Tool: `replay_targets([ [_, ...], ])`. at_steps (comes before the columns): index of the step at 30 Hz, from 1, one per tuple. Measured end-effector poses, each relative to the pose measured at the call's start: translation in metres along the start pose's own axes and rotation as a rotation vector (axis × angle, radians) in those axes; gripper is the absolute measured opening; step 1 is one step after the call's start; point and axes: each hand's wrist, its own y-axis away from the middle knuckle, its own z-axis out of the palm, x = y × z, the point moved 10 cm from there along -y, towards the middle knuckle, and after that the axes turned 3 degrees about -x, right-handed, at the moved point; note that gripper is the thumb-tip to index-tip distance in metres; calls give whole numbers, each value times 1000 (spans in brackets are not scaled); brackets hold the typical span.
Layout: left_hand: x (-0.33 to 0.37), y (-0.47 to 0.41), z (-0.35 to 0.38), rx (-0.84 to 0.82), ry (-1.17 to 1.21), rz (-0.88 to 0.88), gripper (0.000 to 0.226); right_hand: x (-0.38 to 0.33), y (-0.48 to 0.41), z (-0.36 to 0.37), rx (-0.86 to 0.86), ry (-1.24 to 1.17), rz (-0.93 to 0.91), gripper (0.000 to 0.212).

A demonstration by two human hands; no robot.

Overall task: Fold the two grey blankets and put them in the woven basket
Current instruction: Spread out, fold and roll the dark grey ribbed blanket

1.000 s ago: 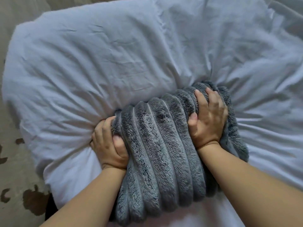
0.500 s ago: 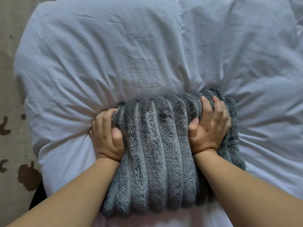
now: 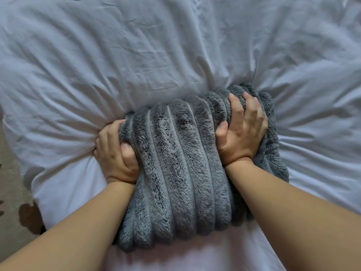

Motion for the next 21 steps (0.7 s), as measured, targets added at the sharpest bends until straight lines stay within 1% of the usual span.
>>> replay_targets([
  [3,1,-1,0,-10,2,-15,65,1,-2,1,18,-3,-5,67],
  [7,4,0,-4,-14,12,-29,67,0,-1,-1,-28,11,5,66],
  [9,8,-1,-10,-69,11,-50,70,-3,-5,-9,-102,46,3,64],
  [11,16,-3,-21,-149,42,-26,73,-5,-4,-22,-202,83,13,59],
  [13,32,-10,-35,-267,98,16,73,-14,-4,-42,-280,99,21,60],
  [14,36,-14,-42,-336,88,23,71,-21,-3,-57,-297,98,17,61],
  [16,44,-19,-57,-462,5,43,64,-31,3,-99,-233,51,45,59],
  [17,50,-19,-66,-518,-31,67,63,-30,11,-126,-134,13,106,56],
  [19,67,-16,-86,-597,-95,105,59,-18,45,-172,75,-51,327,52],
  [20,77,-14,-97,-612,-137,113,56,-12,68,-184,127,-71,450,53],
  [21,87,-14,-109,-606,-167,120,52,-9,90,-189,118,-87,547,54],
])
